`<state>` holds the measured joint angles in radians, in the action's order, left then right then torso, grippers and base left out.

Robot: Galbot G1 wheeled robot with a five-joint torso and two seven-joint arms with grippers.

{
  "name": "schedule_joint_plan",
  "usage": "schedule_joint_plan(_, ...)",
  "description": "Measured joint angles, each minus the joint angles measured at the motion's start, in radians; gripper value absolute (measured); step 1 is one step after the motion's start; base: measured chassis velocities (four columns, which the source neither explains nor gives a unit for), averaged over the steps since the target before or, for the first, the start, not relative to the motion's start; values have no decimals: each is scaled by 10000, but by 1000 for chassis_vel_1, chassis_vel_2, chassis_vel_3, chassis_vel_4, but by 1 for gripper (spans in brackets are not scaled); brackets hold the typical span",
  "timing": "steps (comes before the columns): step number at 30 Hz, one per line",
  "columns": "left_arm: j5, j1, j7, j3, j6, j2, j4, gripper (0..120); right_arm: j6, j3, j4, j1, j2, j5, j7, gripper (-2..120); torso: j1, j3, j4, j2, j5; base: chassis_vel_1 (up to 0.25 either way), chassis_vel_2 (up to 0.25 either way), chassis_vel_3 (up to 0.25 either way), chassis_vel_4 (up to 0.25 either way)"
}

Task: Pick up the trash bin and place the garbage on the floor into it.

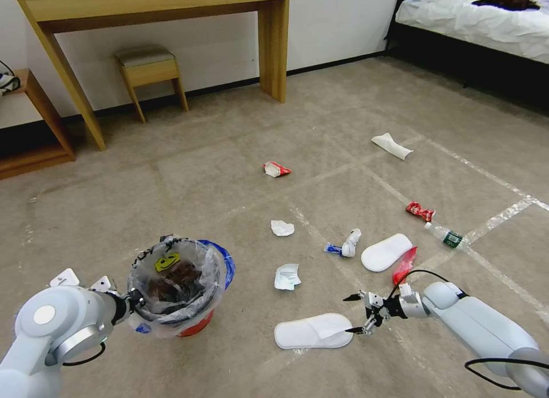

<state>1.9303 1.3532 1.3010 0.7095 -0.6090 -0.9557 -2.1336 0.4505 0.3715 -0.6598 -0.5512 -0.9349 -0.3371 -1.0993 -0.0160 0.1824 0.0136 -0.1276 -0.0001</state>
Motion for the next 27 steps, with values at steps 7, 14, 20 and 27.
schedule_joint_plan(7,-10,-1,-23,-5,-16,3,22,4,-9,-157,502,104,-338,562,-5,100,0,0,-1,0,0,0,0,0,0)
schedule_joint_plan(14,-61,6,-51,-4,-40,-37,15,4,14,-331,803,152,-575,1239,1,100,0,0,0,0,0,0,0,0,0)
schedule_joint_plan(20,-93,6,-61,-26,-44,-73,-23,4,34,-403,953,190,-742,1578,34,100,0,0,0,0,1,0,0,0,0)
schedule_joint_plan(27,-116,48,-71,-20,-47,-84,-48,4,66,-494,1096,291,-921,1702,106,100,0,0,1,0,-1,0,0,0,0)
